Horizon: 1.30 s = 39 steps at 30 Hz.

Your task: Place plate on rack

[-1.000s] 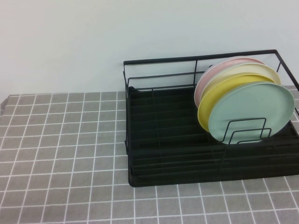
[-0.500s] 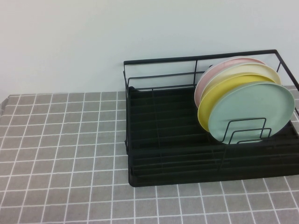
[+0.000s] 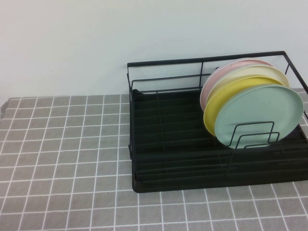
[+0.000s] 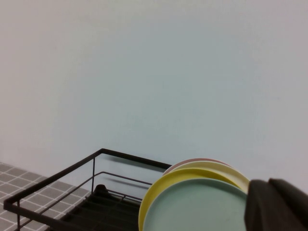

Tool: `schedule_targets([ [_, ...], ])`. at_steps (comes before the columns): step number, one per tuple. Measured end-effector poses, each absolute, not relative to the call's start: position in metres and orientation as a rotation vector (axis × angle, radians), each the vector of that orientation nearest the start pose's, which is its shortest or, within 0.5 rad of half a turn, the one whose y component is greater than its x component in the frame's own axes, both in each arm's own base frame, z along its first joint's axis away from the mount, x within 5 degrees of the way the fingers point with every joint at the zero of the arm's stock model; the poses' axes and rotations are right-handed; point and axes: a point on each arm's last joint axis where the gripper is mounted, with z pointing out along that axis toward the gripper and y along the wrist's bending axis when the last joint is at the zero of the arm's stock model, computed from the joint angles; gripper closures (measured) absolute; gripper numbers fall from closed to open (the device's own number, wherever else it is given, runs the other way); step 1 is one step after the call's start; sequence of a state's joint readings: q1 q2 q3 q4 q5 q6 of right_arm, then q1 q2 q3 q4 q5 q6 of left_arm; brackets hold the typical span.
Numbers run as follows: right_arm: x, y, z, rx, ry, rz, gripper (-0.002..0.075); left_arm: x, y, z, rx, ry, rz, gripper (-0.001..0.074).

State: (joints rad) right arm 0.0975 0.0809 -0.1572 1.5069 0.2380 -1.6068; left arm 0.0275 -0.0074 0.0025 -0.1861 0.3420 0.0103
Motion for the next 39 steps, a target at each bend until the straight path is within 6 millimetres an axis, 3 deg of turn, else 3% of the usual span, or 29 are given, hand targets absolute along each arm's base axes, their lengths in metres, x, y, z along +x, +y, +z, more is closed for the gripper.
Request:
schedule_targets([
  [6,0.052,0.022,0.26,-0.346,1.379,0.064,0.0727,0.053,-0.004,0.182,-0.131,1.813,-0.154,0.0734],
  [9,0.054,0.01,0.261,-0.216,1.395,-0.008,0.0727,0.053,-0.004,0.182,-0.131,1.813,-0.154,0.0734],
  [13,0.052,0.011,0.261,-0.223,1.401,0.006,0.0727,0.053,-0.004,0.182,-0.131,1.813,-0.154,0.0734],
  [17,0.051,0.018,0.239,-0.311,1.637,0.079,0.0727,0.053,-0.004,0.182,-0.131,1.813,-0.154,0.0735],
  [20,0.05,0.01,0.221,-0.254,1.825,0.028,0.0727,0.053,-0.004,0.182,-0.131,1.813,-0.154,0.0734],
  [23,0.055,0.005,0.213,-0.205,1.72,-0.031,0.0727,0.053,-0.004,0.182,-0.131,1.813,-0.154,0.0734],
  [26,0.057,0.005,0.2,-0.123,1.603,0.029,0.0727,0.053,-0.004,0.182,-0.131,1.813,-0.154,0.0734],
  [31,0.053,0.002,0.183,-0.188,1.8,-0.055,0.0727,0.053,-0.004,0.182,-0.128,1.813,-0.151,0.0735],
  [39,0.053,0.002,0.181,-0.187,1.821,-0.06,0.0727,0.054,-0.004,0.183,-0.129,1.807,-0.151,0.0734],
])
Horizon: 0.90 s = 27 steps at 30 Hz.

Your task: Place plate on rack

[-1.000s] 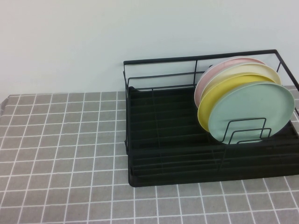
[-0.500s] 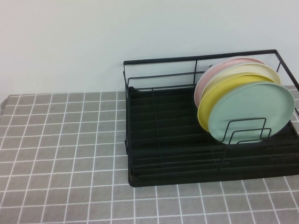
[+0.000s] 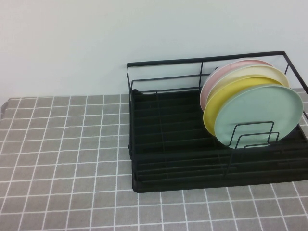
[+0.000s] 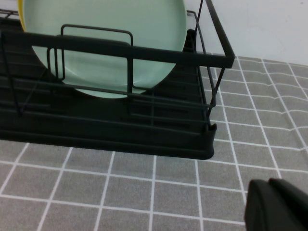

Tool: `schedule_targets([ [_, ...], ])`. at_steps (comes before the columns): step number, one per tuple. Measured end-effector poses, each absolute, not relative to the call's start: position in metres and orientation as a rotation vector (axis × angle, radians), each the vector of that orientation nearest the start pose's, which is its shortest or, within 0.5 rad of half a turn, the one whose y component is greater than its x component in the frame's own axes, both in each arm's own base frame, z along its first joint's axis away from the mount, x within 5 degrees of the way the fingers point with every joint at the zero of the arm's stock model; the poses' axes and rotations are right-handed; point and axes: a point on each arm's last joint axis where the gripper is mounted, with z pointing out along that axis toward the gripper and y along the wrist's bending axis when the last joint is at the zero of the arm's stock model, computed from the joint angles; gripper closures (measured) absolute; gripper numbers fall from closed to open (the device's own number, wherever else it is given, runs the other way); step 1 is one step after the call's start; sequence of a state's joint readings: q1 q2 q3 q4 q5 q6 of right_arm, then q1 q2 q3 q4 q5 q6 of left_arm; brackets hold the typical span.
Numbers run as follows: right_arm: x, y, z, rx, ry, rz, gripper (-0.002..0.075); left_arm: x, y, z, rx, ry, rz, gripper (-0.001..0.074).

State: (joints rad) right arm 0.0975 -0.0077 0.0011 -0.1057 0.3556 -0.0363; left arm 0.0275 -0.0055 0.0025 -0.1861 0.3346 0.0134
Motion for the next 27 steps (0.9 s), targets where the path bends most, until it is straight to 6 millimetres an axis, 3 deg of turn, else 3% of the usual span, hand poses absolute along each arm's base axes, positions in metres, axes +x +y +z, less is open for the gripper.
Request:
schedule_targets([
  [27,0.0529,0.0018,0.1816,-0.188,1.819,-0.062,0.0727,0.0535,-0.0041,0.1829,-0.141,1.807,-0.161,0.0735],
])
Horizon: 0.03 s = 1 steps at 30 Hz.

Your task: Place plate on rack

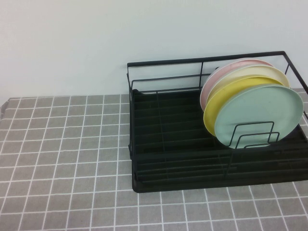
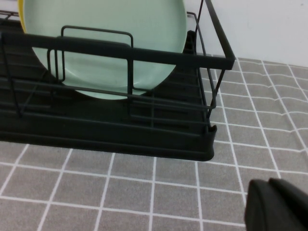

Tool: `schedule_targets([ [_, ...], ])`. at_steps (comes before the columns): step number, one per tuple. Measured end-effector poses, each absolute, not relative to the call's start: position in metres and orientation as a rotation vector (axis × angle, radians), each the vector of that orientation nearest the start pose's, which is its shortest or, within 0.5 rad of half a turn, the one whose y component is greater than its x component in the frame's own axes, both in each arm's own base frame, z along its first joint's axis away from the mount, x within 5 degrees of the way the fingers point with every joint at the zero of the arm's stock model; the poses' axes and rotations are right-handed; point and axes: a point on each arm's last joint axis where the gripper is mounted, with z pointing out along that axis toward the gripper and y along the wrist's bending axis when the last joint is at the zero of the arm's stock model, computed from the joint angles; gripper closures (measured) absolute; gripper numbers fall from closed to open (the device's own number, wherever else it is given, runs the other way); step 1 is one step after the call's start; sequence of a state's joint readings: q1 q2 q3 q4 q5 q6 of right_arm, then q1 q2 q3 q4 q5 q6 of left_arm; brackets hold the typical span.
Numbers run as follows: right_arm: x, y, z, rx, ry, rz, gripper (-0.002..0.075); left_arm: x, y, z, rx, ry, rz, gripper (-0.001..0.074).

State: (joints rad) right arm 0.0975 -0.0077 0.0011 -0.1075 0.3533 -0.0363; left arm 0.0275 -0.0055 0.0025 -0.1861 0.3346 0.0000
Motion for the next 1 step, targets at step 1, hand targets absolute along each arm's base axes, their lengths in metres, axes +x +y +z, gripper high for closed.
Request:
schedule_targets([
  [1,0.0529,0.0018,0.1816,-0.188,1.819,-0.062,0.0727,0.0535,-0.0041,0.1829,-0.141,1.807,-0.161,0.0735],
])
